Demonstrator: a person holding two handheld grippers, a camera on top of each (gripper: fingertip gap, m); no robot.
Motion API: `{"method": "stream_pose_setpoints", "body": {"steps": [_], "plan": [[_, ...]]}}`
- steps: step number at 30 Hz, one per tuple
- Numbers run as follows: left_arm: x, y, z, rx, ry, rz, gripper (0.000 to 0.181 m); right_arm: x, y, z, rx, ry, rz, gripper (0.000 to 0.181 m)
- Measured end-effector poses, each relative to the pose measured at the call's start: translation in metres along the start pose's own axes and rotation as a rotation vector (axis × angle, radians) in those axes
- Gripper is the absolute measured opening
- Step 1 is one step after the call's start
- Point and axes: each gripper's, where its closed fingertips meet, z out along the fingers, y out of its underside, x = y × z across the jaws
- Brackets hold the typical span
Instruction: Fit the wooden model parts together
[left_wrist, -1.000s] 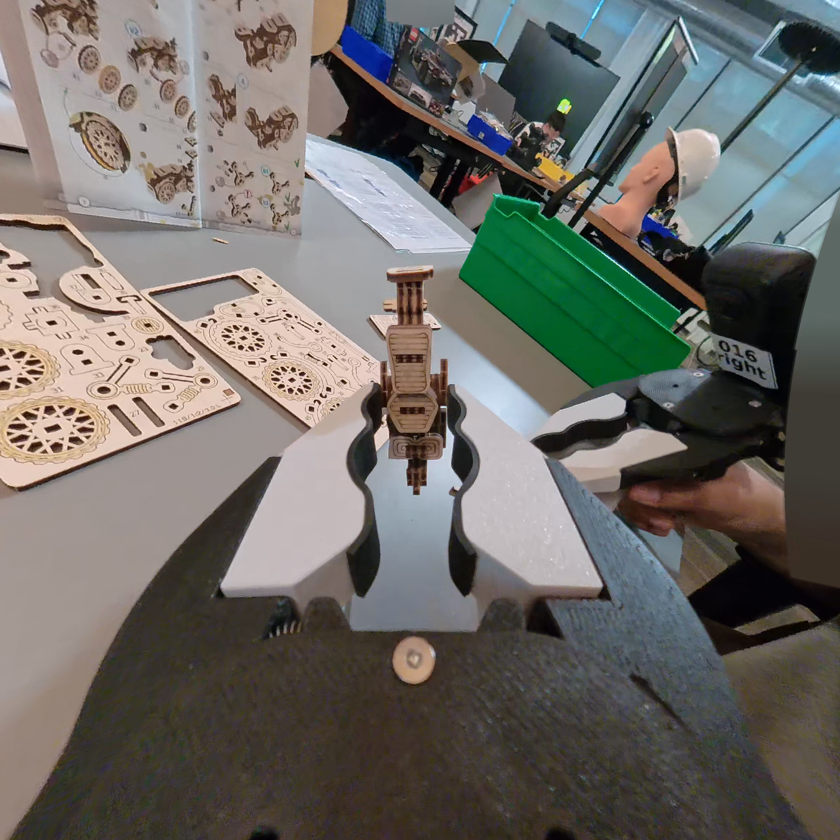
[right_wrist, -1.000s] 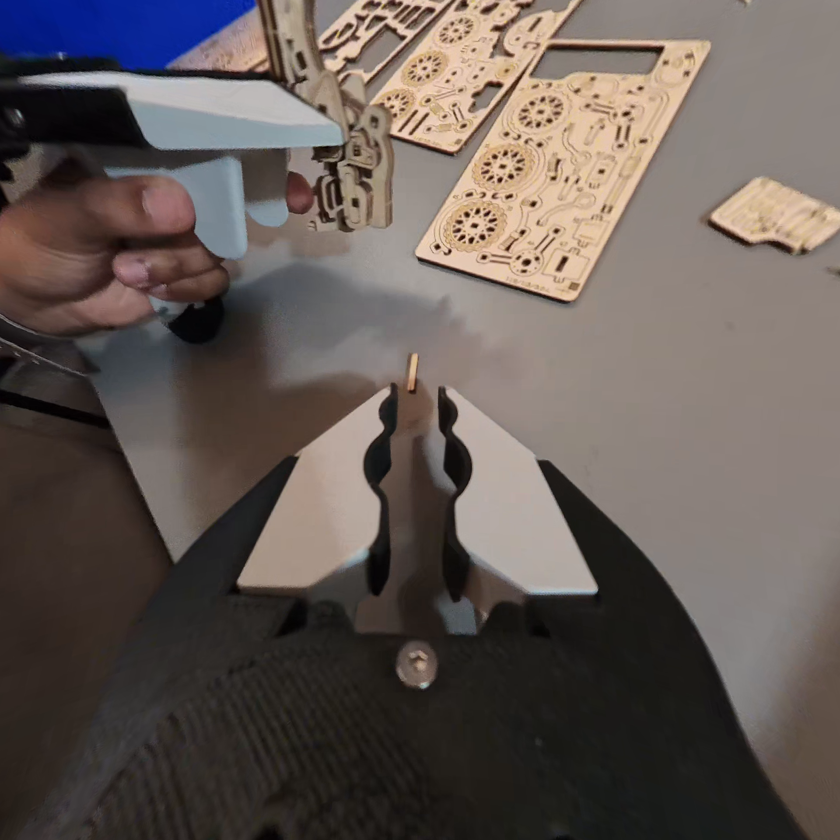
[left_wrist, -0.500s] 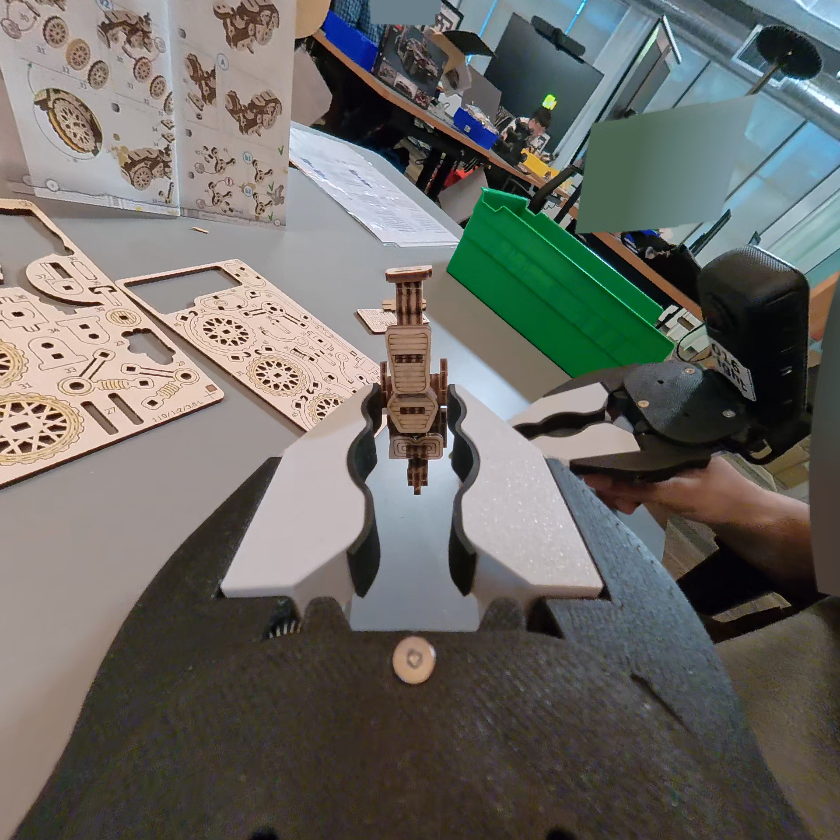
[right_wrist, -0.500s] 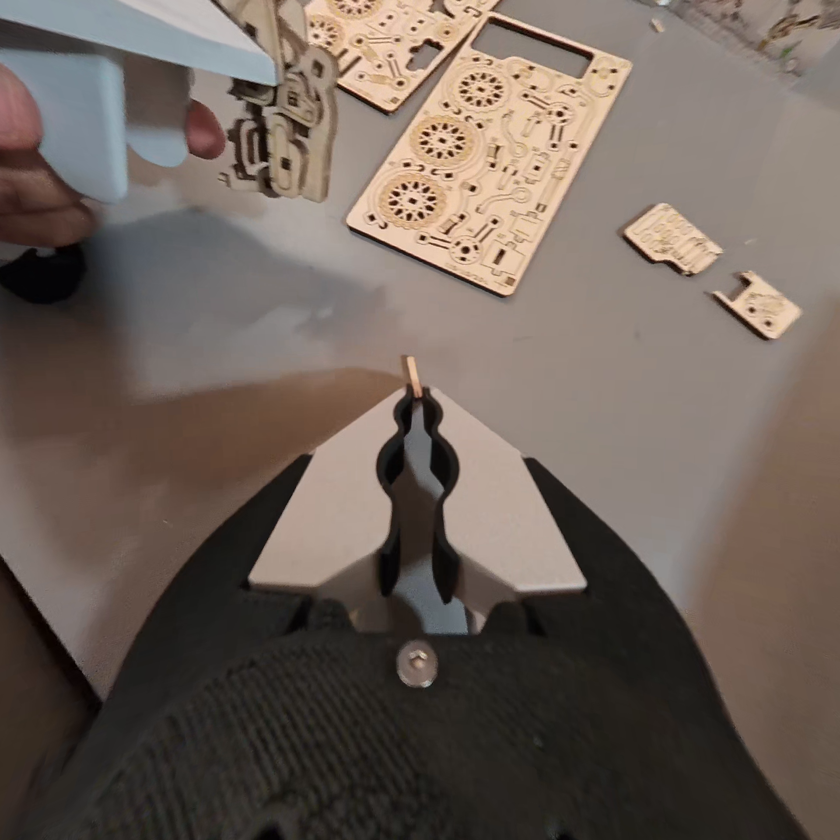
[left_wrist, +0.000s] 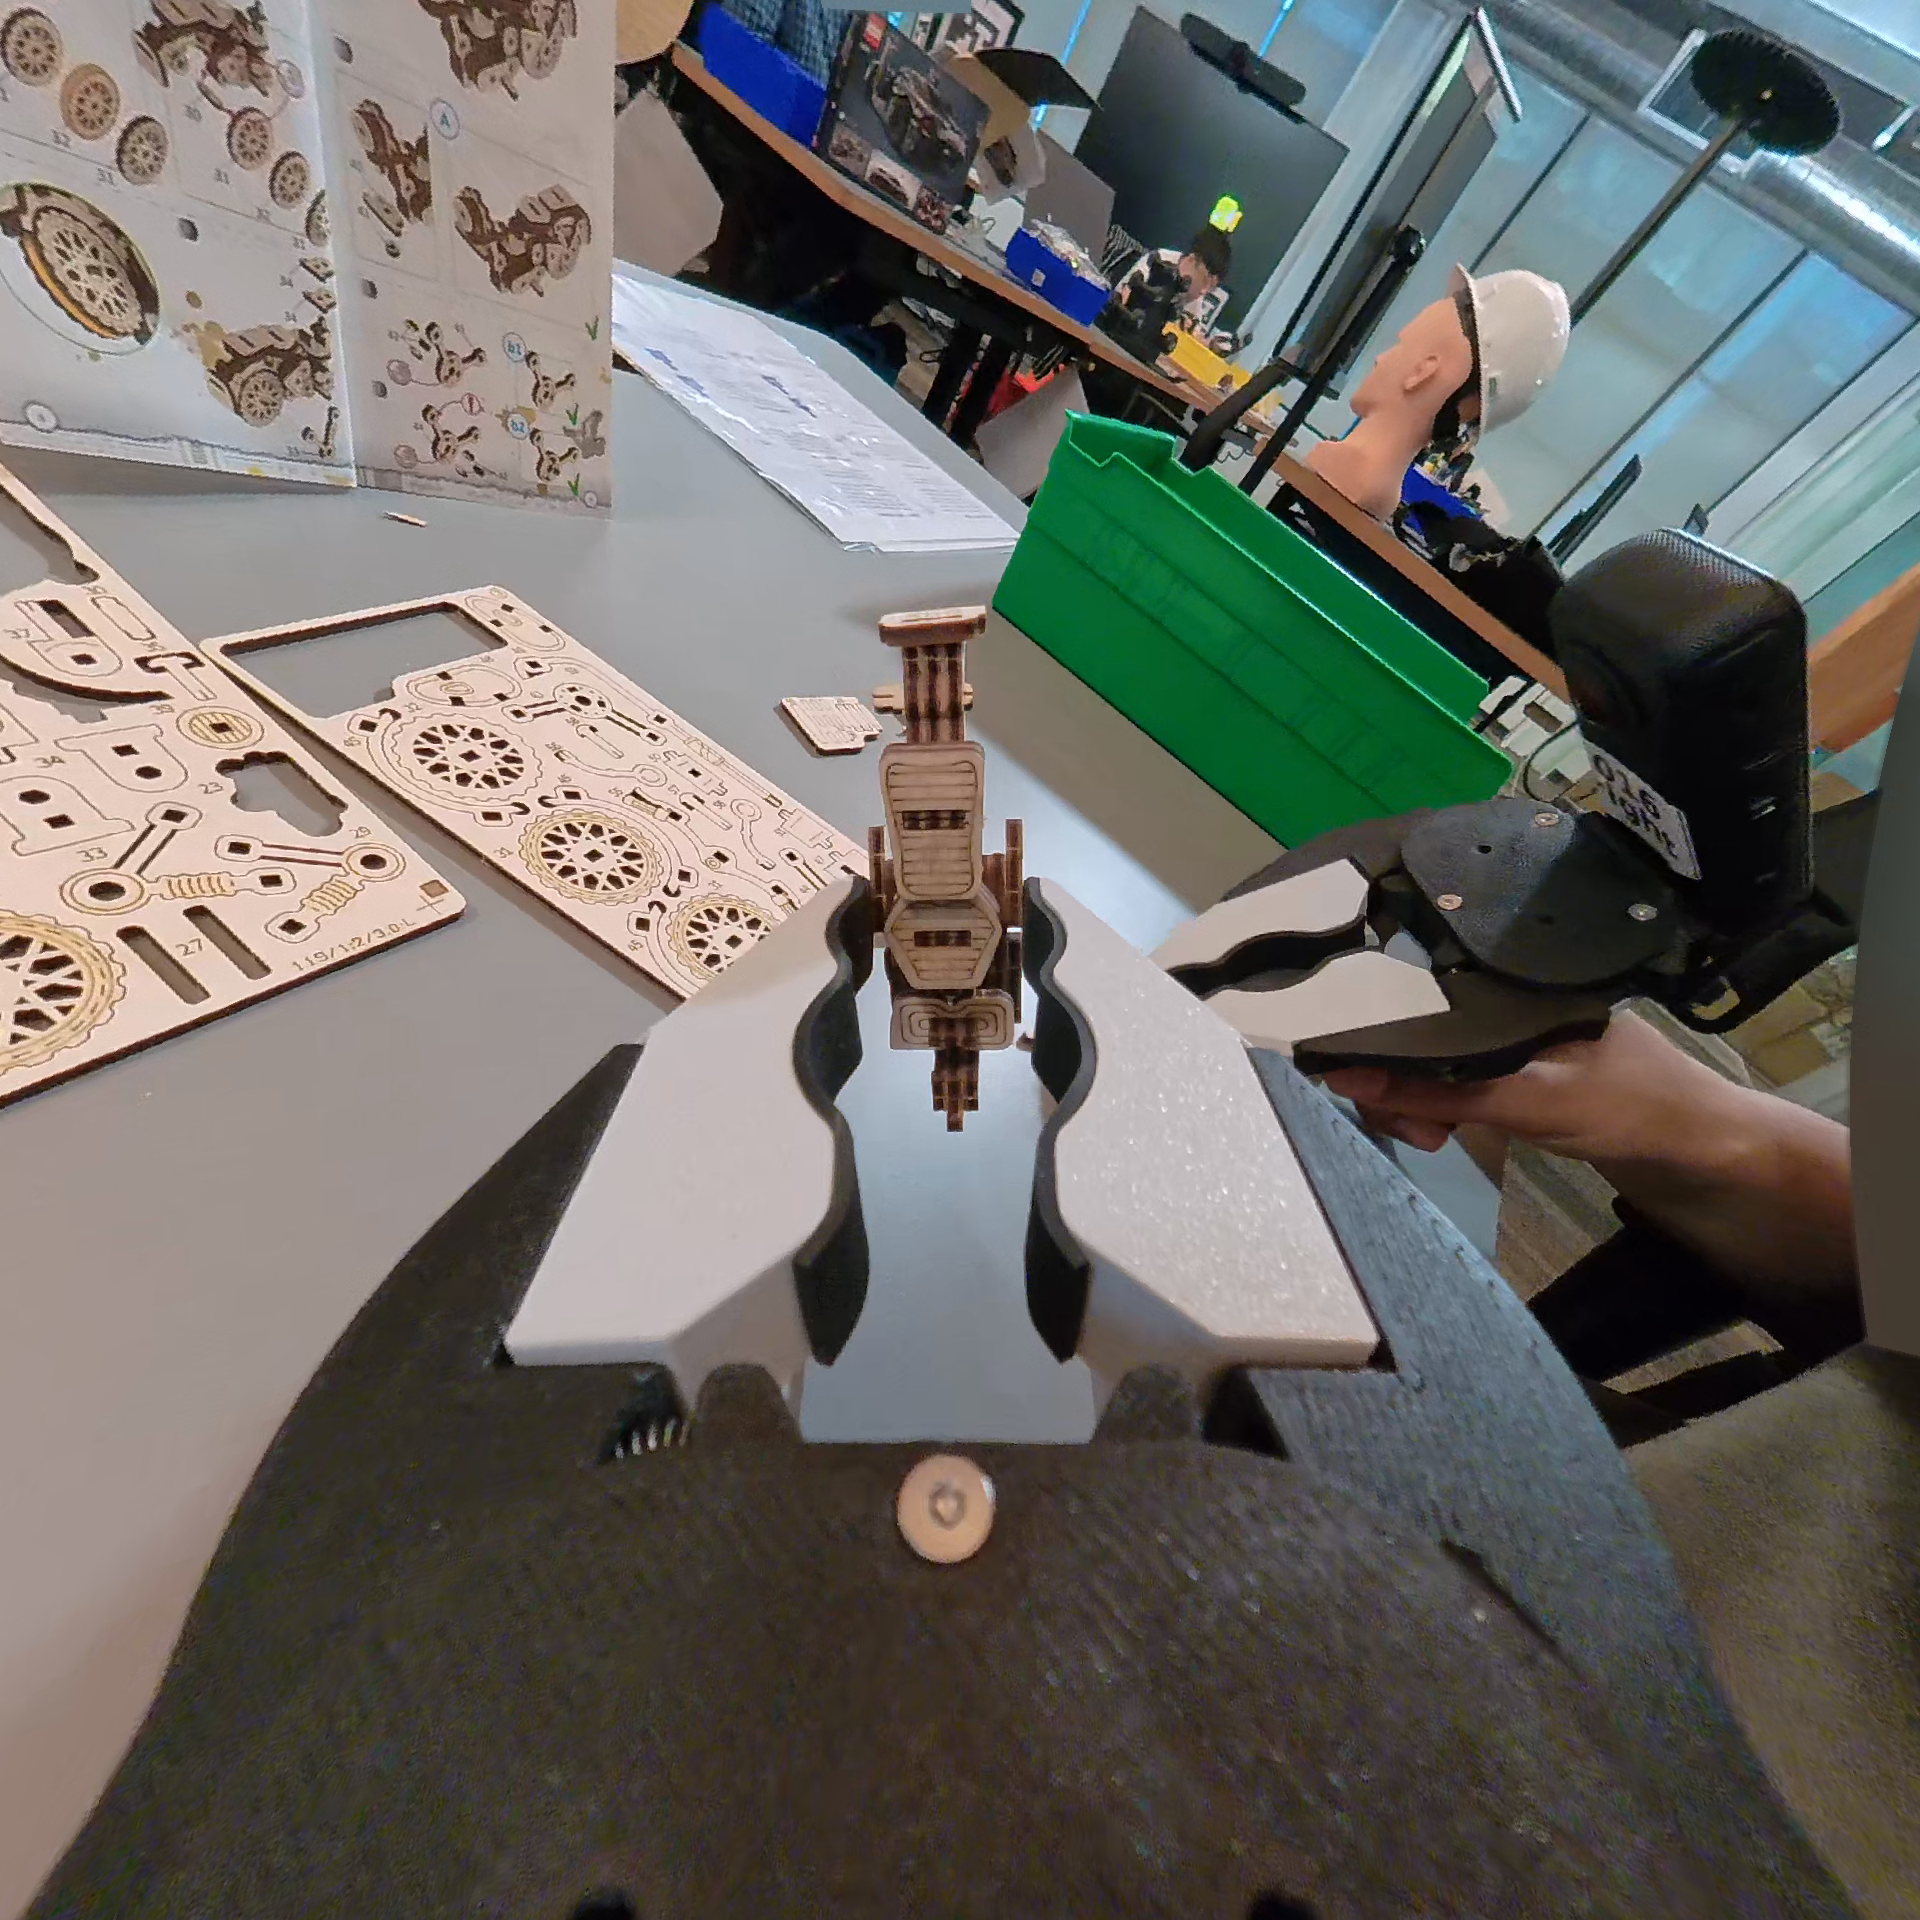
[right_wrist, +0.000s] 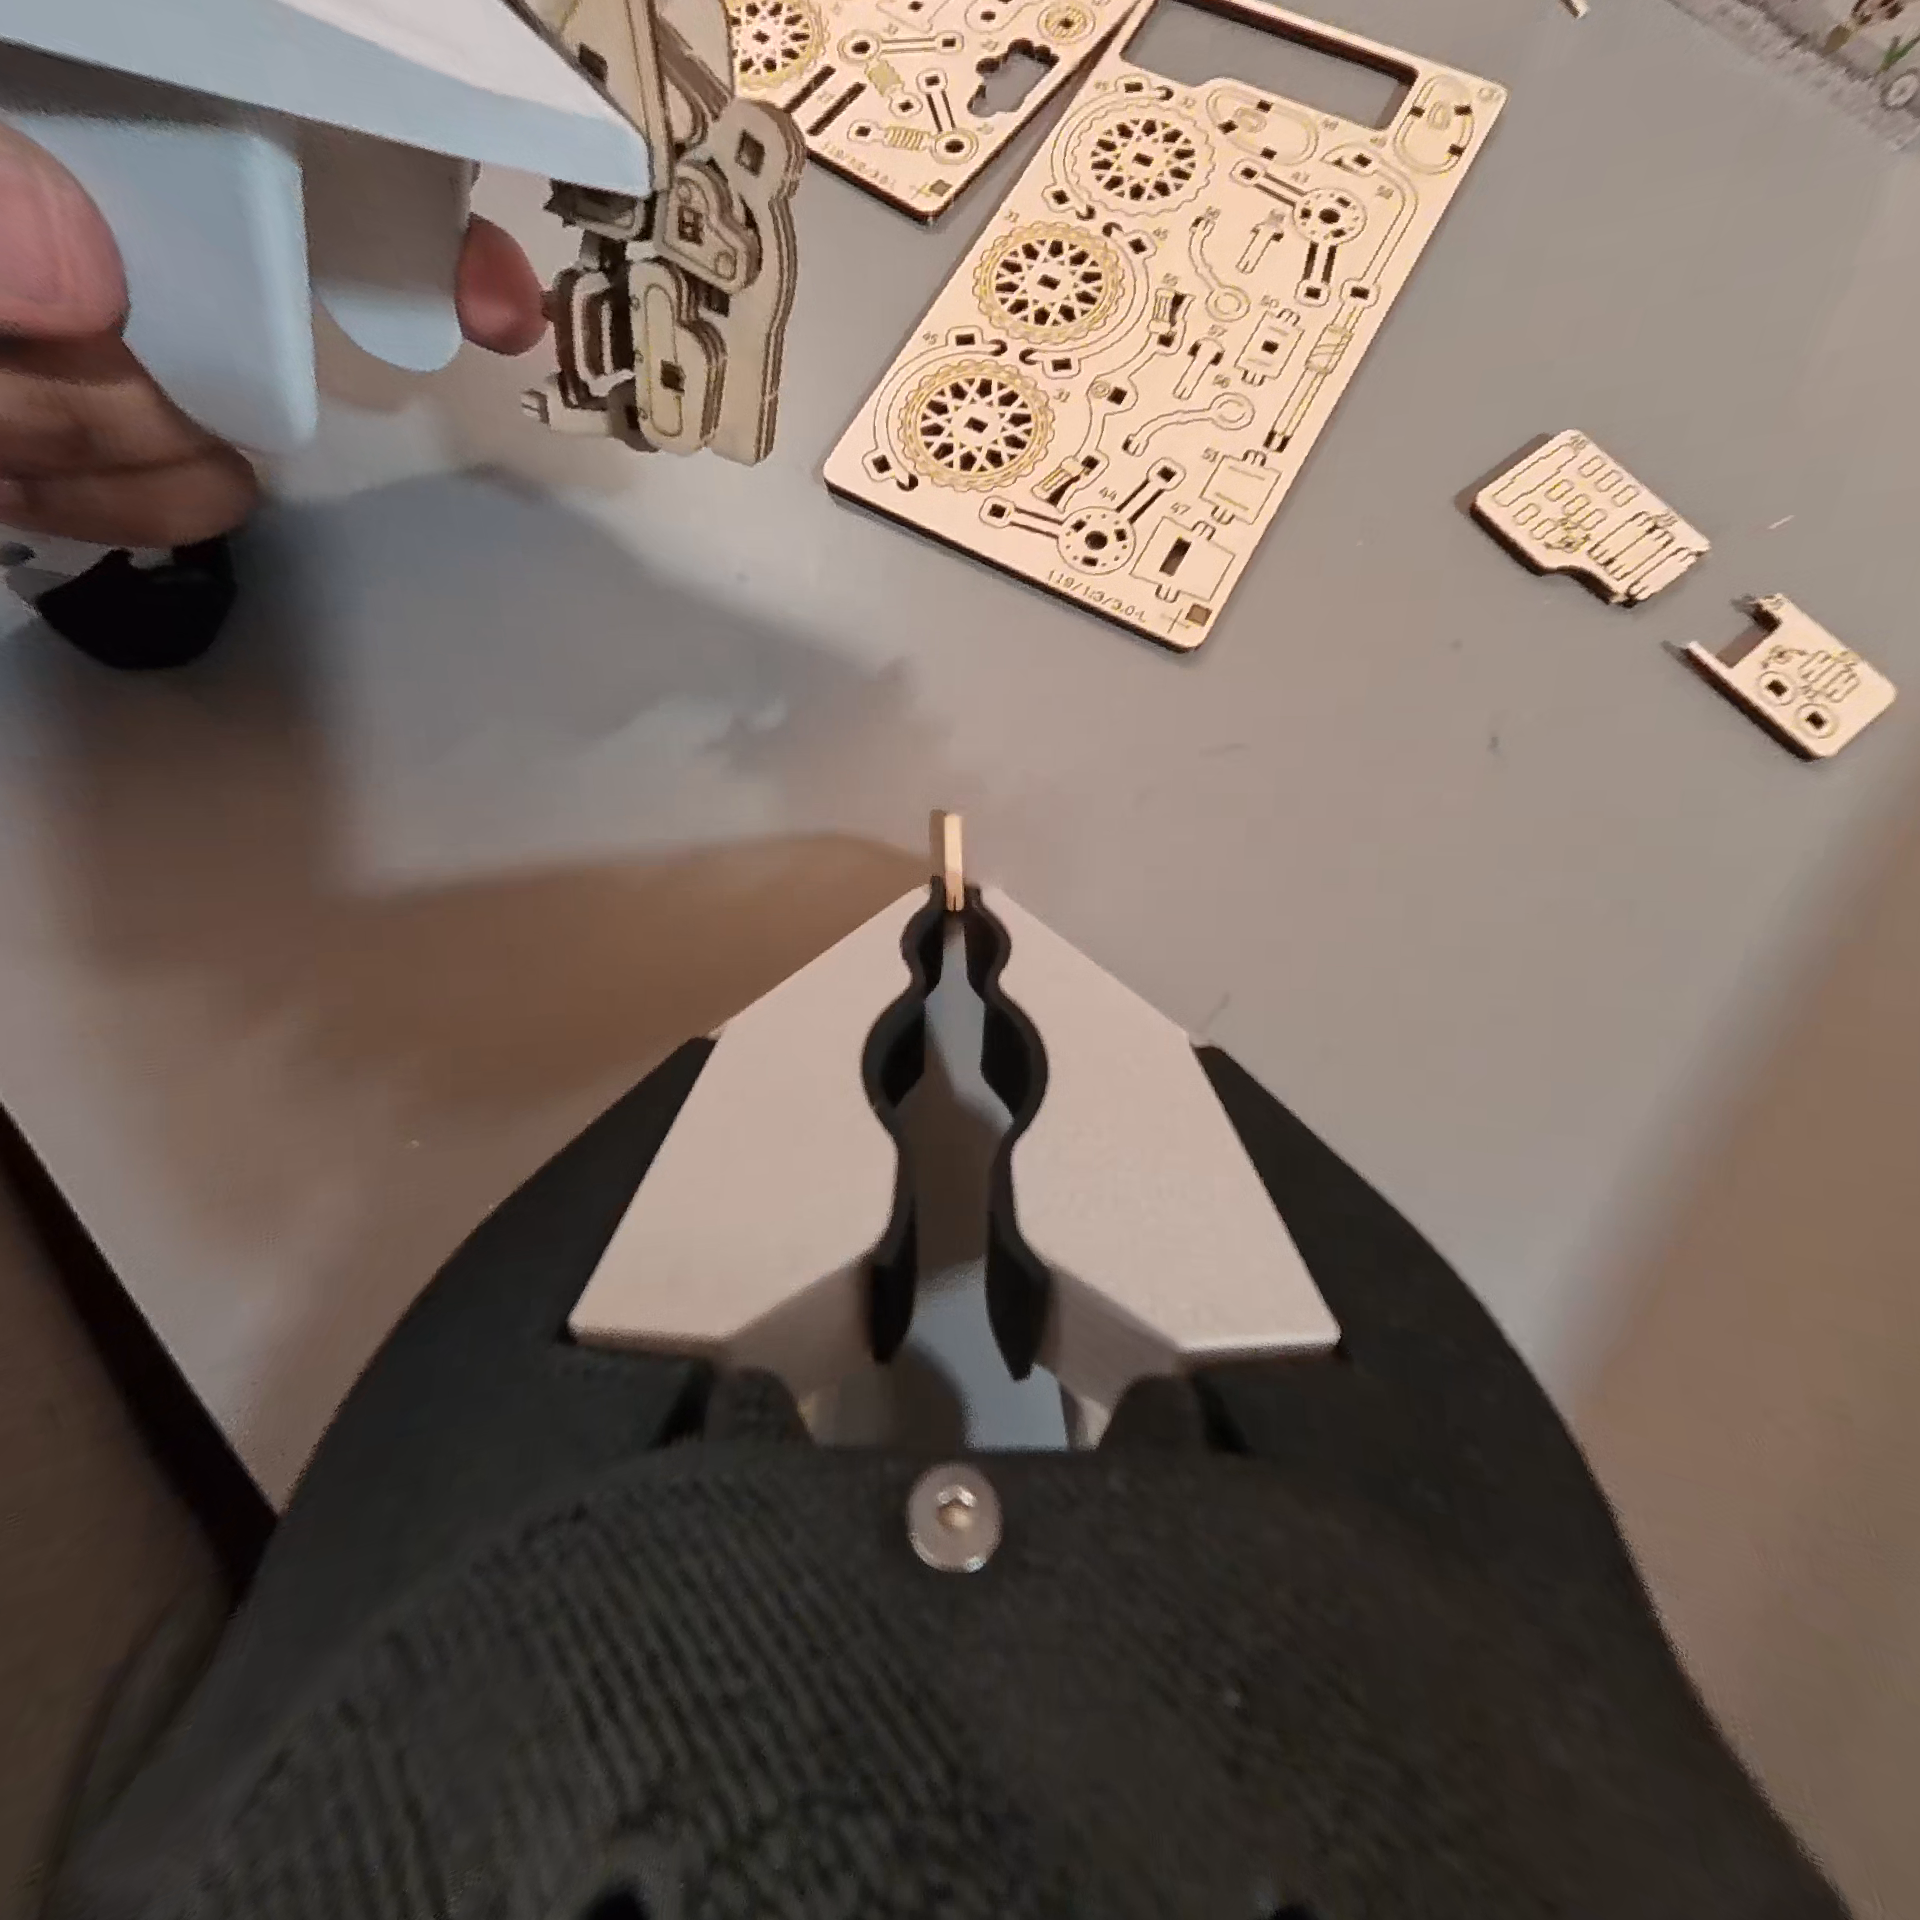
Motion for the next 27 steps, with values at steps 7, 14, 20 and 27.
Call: {"method": "stream_pose_setpoints", "body": {"steps": [7, 14, 20, 27], "plan": [[0.001, -0.001, -0.001, 0.002, 0.004, 0.001, 0.025, -0.029, 0.011, -0.011, -0.044, -0.078, 0.051, 0.014], [0.001, -0.001, -0.002, 0.002, 0.013, -0.016, 0.025, -0.021, -0.001, -0.012, 0.022, -0.065, 0.049, 0.016], [0.001, 0.000, -0.001, -0.002, 0.024, -0.044, 0.025, -0.037, 0.004, -0.006, -0.012, -0.150, 0.095, 0.015], [0.000, -0.001, -0.002, -0.001, 0.021, -0.046, 0.025, -0.039, -0.019, -0.018, 0.132, -0.239, 0.035, 0.013]]}}
